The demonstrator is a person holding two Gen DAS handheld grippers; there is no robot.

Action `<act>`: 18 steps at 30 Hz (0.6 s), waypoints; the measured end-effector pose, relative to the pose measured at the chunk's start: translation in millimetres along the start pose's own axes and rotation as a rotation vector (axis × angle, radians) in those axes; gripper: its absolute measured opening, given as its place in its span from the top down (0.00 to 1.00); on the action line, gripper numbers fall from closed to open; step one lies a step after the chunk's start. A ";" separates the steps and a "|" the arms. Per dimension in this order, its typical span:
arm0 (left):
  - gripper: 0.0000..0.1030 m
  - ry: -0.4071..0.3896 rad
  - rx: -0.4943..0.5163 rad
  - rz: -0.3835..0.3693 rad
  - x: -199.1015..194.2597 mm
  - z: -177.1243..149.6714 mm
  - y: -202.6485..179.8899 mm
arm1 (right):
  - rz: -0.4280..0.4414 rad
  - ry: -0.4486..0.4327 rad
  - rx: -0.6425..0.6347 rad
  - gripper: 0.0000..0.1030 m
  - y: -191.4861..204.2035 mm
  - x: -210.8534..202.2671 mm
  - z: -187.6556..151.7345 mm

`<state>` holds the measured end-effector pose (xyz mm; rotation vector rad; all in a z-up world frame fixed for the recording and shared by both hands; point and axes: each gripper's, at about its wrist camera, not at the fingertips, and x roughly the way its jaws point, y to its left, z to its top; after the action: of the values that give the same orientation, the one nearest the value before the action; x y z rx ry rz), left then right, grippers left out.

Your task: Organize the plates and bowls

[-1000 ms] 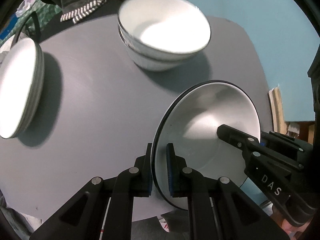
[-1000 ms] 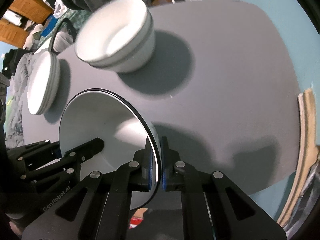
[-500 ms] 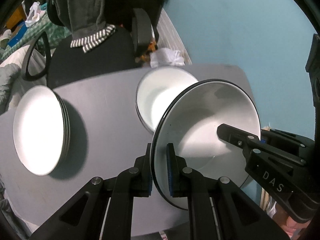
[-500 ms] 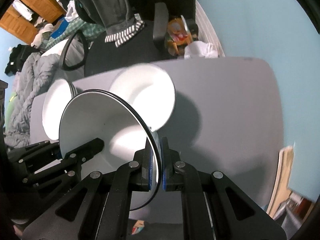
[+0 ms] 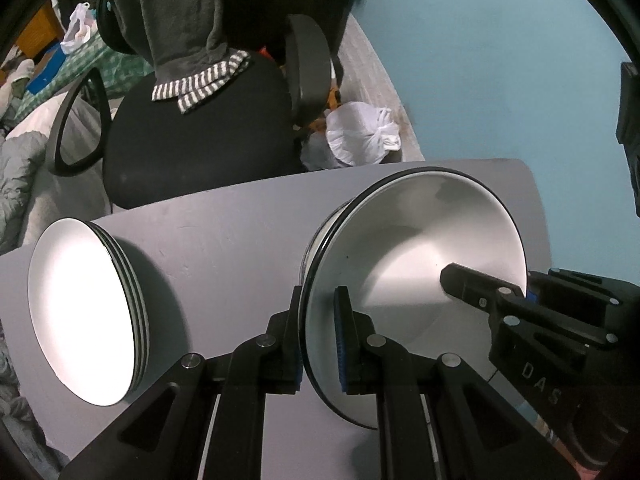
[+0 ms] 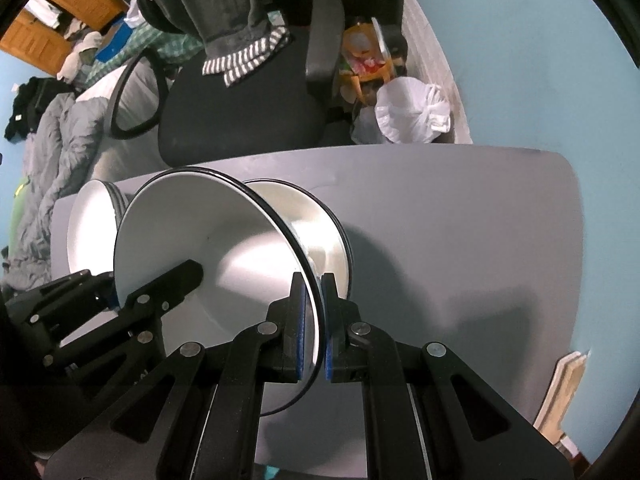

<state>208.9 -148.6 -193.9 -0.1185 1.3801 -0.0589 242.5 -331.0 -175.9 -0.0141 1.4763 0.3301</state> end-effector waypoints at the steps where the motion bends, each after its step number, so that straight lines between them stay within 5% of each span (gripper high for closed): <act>1: 0.88 0.002 0.003 0.005 -1.5 -0.1 -1.5 | 0.007 0.005 0.002 0.93 -1.2 0.3 1.1; 18: 0.87 0.056 0.042 0.043 11.9 -1.2 -8.4 | -0.018 0.051 -0.014 0.90 -2.1 13.6 10.9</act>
<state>210.2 -158.4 -204.7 -0.0526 1.4364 -0.0555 254.4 -327.8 -188.5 -0.0476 1.5239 0.3280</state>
